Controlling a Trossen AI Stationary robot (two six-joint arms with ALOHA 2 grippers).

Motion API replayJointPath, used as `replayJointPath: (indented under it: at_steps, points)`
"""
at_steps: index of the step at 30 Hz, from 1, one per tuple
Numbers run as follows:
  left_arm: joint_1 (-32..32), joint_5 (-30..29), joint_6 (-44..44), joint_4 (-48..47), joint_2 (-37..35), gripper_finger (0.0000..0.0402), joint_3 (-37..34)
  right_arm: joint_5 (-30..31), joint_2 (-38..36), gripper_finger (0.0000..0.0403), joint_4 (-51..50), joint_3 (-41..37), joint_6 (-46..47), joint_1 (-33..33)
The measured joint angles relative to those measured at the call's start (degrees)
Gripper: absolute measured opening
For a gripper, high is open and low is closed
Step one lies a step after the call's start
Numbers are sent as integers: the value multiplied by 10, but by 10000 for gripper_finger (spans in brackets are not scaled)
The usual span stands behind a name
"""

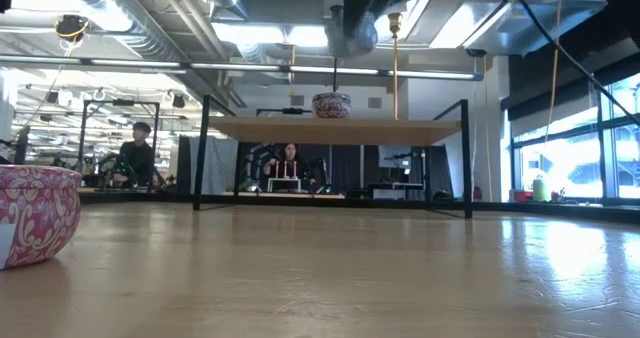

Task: Pick & Place candle stick holders
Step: Put the blue candle on the shelf

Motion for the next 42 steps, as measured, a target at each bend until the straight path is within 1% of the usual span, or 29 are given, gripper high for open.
replayJointPath:
  at_steps: [6, 11, 15, 19, 23, 28, 31, 36, 39, 42]
  points:
    - [0, -29, -10, 0, 0, 3, 0, 0, -4, 293, 0, 0, -66, -67]
    - [0, -61, -29, 0, 0, 1, 0, -10, -31, 293, 0, 0, -107, -125]
    - [0, -82, -44, 1, 0, 3, 0, -48, -60, 293, 0, 0, -130, -163]
    - [0, -109, -53, 2, 0, 1, 0, -68, -94, 293, 0, 1, -149, -184]
    - [0, -133, -61, 2, 0, 3, 0, -74, -112, 293, 0, 0, -163, -187]
    - [0, -144, -65, 2, 0, 1, 0, -99, -118, 293, 1, -10, -163, -187]
    - [1, -150, -69, 2, 0, 2, 0, -112, -127, 293, 1, -55, -167, -183]
    - [1, -163, -72, 3, 0, 1, 0, -108, -174, 293, 8, -205, -182, -178]
    - [1, -170, -71, 3, 0, 2, 0, -92, -217, 293, 44, -299, -184, -183]
    - [1, -180, -71, 2, 0, 3, 0, -99, -265, 293, 116, -369, -171, -193]
